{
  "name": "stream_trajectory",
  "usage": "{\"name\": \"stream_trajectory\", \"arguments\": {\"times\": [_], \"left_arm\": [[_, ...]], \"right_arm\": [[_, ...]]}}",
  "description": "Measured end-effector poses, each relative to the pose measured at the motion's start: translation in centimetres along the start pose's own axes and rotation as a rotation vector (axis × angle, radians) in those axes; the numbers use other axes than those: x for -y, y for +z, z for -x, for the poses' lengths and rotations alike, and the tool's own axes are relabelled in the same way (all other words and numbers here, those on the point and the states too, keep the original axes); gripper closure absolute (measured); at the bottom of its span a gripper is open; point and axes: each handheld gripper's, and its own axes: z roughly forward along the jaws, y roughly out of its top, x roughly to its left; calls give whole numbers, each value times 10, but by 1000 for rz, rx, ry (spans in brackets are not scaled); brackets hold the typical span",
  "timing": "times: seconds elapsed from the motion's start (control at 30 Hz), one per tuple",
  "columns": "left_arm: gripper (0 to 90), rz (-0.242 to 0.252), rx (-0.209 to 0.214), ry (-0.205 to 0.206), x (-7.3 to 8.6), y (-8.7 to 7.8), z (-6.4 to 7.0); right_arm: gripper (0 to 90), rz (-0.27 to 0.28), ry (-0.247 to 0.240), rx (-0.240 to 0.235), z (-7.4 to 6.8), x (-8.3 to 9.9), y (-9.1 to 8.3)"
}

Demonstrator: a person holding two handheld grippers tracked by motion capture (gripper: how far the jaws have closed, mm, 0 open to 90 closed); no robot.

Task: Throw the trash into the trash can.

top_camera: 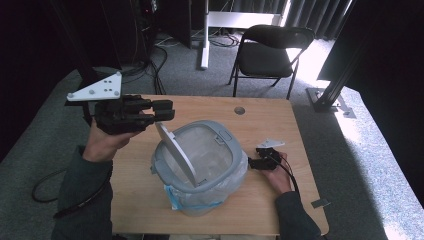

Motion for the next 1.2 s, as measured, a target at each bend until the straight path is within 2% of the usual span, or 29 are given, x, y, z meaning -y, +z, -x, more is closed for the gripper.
{"name": "stream_trajectory", "arguments": {"times": [0.33,0.5,0.63,0.83,1.0,1.2], "left_arm": [[635,51,-76,-49,10,-28,-12],[620,49,-103,-78,19,-32,-19],[591,36,-146,-104,28,-35,-29],[580,37,-170,-160,44,-39,-44],[569,19,-191,-176,51,-42,-48],[548,21,-198,-201,61,-46,-51]], "right_arm": [[327,0,0,0,0,0,0],[327,0,2,1,0,0,0],[327,0,1,1,0,0,0],[327,-1,3,4,-1,0,0],[327,0,4,4,-1,0,0],[327,0,3,4,-1,0,0]]}}
